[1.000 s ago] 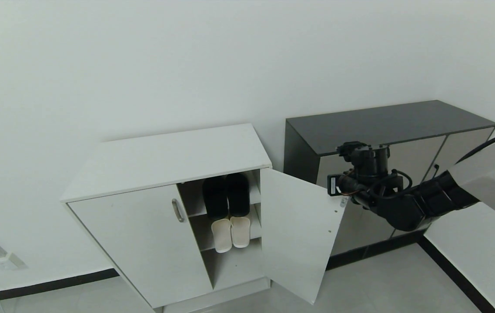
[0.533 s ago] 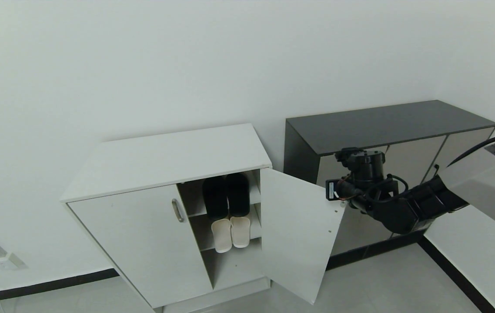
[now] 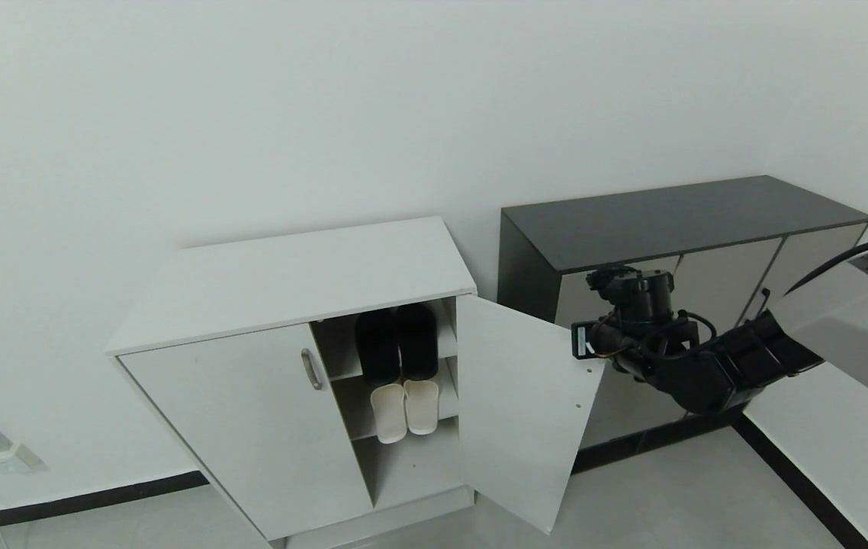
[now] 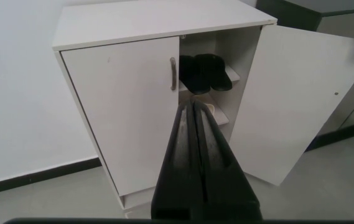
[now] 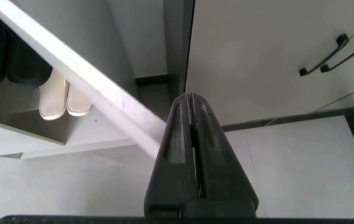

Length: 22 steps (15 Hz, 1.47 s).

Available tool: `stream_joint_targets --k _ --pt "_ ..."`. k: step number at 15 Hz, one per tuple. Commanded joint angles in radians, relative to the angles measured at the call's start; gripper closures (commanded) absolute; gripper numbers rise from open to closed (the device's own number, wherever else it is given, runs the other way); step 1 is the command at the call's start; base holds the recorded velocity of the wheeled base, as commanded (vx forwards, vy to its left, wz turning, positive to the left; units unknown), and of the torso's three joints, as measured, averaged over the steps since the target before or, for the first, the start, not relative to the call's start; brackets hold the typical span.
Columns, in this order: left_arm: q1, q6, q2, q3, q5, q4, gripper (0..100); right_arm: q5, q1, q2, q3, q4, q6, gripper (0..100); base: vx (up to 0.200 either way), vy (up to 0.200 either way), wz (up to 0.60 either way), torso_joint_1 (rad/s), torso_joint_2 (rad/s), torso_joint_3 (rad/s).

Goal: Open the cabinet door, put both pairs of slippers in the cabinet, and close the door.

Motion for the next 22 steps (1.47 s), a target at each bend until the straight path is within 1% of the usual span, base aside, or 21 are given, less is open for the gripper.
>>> stream_joint_targets --k 1,9,13,17,18,21,22 --pt "0.001 0.000 0.001 0.000 0.000 0.000 100 0.000 0.005 -0.019 0.005 0.005 0.000 100 0.000 0.000 0.00 0.000 0.00 0.000" --pt "0.001 0.000 0.001 0.000 0.000 0.000 100 0.000 0.071 -0.096 0.090 0.008 0.002 100 0.000 0.000 0.00 0.000 0.00 0.000" --pt "0.001 0.000 0.001 0.000 0.000 0.000 100 0.000 0.145 -0.134 0.154 0.007 0.017 100 0.000 0.000 0.00 0.000 0.00 0.000" --pt "0.001 0.000 0.001 0.000 0.000 0.000 100 -0.001 0.192 -0.157 0.169 0.007 0.019 100 0.000 0.000 0.00 0.000 0.00 0.000" --pt "0.001 0.000 0.001 0.000 0.000 0.000 100 -0.001 0.184 -0.154 0.163 0.007 0.017 100 0.000 0.000 0.00 0.000 0.00 0.000" --pt "0.001 0.000 0.001 0.000 0.000 0.000 100 -0.001 0.120 -0.117 0.094 0.010 0.014 100 0.000 0.000 0.00 0.000 0.00 0.000" --pt "0.001 0.000 0.001 0.000 0.000 0.000 100 -0.001 0.077 -0.081 0.041 0.021 0.011 100 0.000 0.000 0.00 0.000 0.00 0.000"
